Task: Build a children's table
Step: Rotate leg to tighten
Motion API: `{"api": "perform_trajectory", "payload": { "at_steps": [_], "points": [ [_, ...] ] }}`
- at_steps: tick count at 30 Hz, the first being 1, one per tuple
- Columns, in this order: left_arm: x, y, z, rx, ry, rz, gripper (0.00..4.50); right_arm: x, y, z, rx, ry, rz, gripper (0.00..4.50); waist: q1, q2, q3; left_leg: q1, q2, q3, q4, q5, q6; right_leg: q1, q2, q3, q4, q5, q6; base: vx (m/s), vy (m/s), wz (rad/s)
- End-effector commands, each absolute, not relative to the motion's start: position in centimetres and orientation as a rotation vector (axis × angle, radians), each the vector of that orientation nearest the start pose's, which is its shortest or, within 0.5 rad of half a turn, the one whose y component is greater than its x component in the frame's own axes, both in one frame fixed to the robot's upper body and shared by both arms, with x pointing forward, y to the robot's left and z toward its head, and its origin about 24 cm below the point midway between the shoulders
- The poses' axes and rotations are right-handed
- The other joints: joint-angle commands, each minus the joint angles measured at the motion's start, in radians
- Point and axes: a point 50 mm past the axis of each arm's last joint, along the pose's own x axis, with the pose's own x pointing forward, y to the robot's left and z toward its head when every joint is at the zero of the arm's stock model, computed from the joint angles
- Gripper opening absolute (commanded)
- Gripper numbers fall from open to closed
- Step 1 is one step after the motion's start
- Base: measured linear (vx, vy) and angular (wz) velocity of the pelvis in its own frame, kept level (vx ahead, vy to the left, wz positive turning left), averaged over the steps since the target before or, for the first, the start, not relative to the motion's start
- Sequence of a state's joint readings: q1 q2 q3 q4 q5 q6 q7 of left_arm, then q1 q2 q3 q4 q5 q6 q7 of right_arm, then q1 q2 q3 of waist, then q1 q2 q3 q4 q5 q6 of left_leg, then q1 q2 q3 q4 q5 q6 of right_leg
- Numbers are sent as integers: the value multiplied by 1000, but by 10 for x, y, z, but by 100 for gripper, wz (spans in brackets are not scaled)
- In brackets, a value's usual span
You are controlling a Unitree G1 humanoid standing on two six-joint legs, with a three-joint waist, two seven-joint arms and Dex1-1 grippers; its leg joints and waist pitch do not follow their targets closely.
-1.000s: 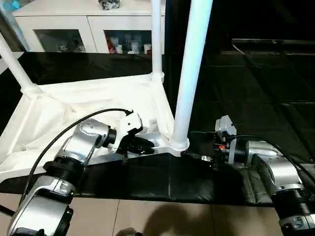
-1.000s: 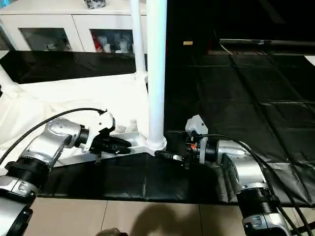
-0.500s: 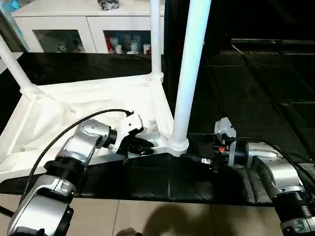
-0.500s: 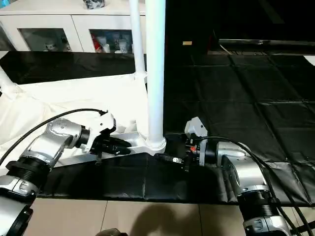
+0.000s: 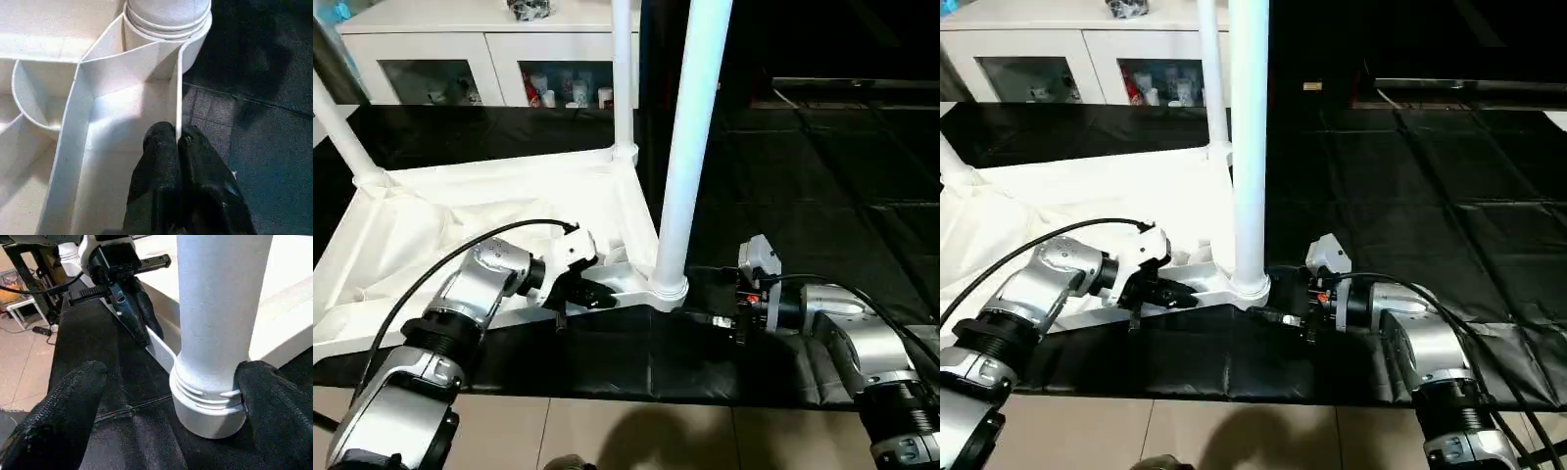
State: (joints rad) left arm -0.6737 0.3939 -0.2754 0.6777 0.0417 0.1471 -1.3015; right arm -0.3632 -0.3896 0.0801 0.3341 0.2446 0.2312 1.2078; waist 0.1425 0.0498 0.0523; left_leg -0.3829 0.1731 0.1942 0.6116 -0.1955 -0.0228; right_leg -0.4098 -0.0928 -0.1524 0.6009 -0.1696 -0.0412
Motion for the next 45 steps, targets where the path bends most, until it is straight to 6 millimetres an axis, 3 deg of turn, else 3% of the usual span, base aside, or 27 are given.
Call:
{"api": "perform_trajectory", "payload": {
  "at_steps": [1, 9, 12, 14, 17, 18, 22, 23, 32, 39, 45],
  "points": [
    [326, 147, 63, 438, 538, -1378, 6, 285, -159, 58, -33, 278, 1251, 450, 4, -13, -82, 13, 75, -37, -63, -105, 81, 64, -95, 76, -69, -206, -145, 0, 0, 0],
    [307, 140, 59, 406, 518, -1566, 6, 289, -157, 62, -90, 253, 1274, 450, 7, -12, -83, 17, 82, -38, -64, -101, 78, 62, -98, 78, -60, -186, -160, 0, 0, 0],
    [300, 140, 55, 421, 532, -1607, 6, 288, -155, 62, -83, 266, 1326, 450, 8, -18, -80, 20, 82, -34, -66, -119, 78, 59, -95, 80, -65, -210, -160, 0, 0, 0],
    [299, 139, 54, 427, 535, -1616, 6, 288, -154, 62, -77, 271, 1339, 450, 12, -13, -76, 24, 81, -33, -68, -148, 68, 56, -96, 81, -75, -268, -145, 0, 0, 0],
    [294, 140, 51, 455, 548, -1650, 2, 286, -148, 64, -37, 286, 1417, 432, 14, -13, -73, 26, 84, -37, -72, -173, 54, 58, -97, 81, -78, -309, -134, 0, 0, 0],
    [291, 140, 50, 466, 554, -1662, 0, 286, -146, 63, -21, 300, 1459, 418, 14, -19, -73, 28, 84, -37, -74, -180, 51, 59, -97, 82, -77, -317, -133, 0, 0, 0],
    [290, 141, 49, 477, 560, -1661, 0, 285, -143, 62, -20, 336, 1512, 384, 14, -18, -71, 32, 84, -36, -76, -196, 34, 58, -99, 85, -83, -349, -126, 0, 0, 0],
    [289, 142, 49, 480, 561, -1660, 0, 286, -142, 61, -24, 346, 1521, 373, 13, -23, -71, 32, 83, -36, -76, -193, 34, 59, -99, 85, -81, -346, -128, 0, 0, 0],
    [290, 143, 49, 508, 572, -1642, 0, 296, -144, 62, -41, 387, 1540, 296, 12, -21, -75, 26, 82, -36, -73, -163, 41, 63, -97, 84, -73, -301, -142, 0, 0, 0],
    [291, 143, 49, 507, 577, -1628, 0, 295, -142, 62, -34, 393, 1573, 231, 10, -21, -72, 29, 82, -37, -76, -188, 34, 61, -98, 84, -79, -345, -130, 0, 0, 0],
    [298, 141, 49, 485, 579, -1561, 0, 292, -140, 58, -26, 400, 1587, 212, 9, -16, -70, 34, 82, -37, -77, -212, 26, 61, -97, 84, -83, -369, -128, 0, 0, 0]
  ]
}}
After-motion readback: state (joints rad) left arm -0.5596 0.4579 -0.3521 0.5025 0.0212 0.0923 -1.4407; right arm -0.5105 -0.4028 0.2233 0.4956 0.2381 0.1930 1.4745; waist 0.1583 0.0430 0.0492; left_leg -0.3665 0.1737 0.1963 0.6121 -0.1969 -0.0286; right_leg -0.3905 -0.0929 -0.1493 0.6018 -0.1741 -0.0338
